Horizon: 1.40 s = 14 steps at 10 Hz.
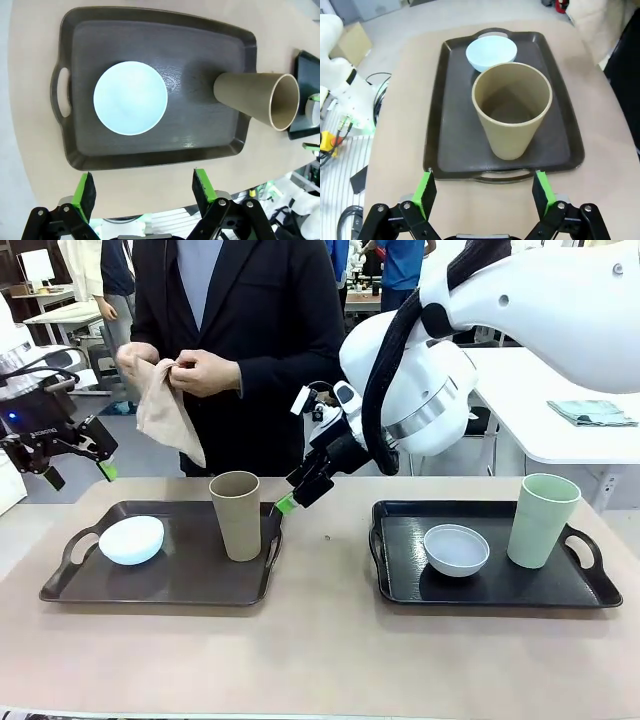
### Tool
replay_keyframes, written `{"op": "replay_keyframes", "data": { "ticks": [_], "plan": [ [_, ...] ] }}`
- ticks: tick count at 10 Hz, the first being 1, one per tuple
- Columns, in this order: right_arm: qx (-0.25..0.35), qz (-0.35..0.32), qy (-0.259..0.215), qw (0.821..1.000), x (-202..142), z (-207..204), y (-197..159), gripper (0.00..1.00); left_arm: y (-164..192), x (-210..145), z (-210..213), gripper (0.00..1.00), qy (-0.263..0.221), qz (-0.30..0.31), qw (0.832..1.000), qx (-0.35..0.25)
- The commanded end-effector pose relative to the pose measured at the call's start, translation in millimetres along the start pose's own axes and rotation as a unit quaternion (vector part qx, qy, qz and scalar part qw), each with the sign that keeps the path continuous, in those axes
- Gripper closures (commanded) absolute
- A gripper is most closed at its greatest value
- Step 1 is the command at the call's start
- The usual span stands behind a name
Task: Set up a tray with a mat and arrange the tableware.
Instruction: Pick up the Picnic Bowl and Reusable plastic cup from the Handle tray in front of the human's position and hold them in the air.
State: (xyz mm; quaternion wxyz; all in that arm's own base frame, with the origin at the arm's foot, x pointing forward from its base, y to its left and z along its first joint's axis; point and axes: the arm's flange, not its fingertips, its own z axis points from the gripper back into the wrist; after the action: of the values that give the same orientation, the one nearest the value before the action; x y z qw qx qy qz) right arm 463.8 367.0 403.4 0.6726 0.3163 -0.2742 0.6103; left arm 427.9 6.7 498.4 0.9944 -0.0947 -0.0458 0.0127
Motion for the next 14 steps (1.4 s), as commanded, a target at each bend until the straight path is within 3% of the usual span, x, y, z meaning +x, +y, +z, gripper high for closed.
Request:
{"op": "replay_keyframes", "data": {
  "ticks": [1, 4, 7, 11, 14],
  "plan": [
    [0.016, -0.003, -0.004, 1.0, -0.9, 1.9, -2.1, 0.0, 0.4, 0.0, 0.1, 0.0, 0.0, 0.0, 1.0, 0.0],
    [0.012, 0.011, -0.029, 0.999, -28.2, -49.9, -37.2, 0.0, 6.5, 5.0, -34.8, 0.0, 0.01, 0.013, 0.998, 0.068],
    [0.034, 0.036, -0.049, 0.998, -48.2, -75.3, -53.1, 0.0, 13.0, 6.7, -60.6, 0.0, 0.011, -0.015, 0.996, 0.089],
    [0.046, 0.045, -0.103, 0.993, -39.3, -95.5, -53.7, 0.0, 17.0, 13.2, -85.6, 0.0, 0.024, -0.027, 0.992, 0.117],
    [0.053, 0.042, -0.11, 0.992, -30.3, -106.4, -50.8, 0.0, 16.1, 15.6, -96.8, 0.0, 0.021, -0.032, 0.992, 0.117]
  ]
}}
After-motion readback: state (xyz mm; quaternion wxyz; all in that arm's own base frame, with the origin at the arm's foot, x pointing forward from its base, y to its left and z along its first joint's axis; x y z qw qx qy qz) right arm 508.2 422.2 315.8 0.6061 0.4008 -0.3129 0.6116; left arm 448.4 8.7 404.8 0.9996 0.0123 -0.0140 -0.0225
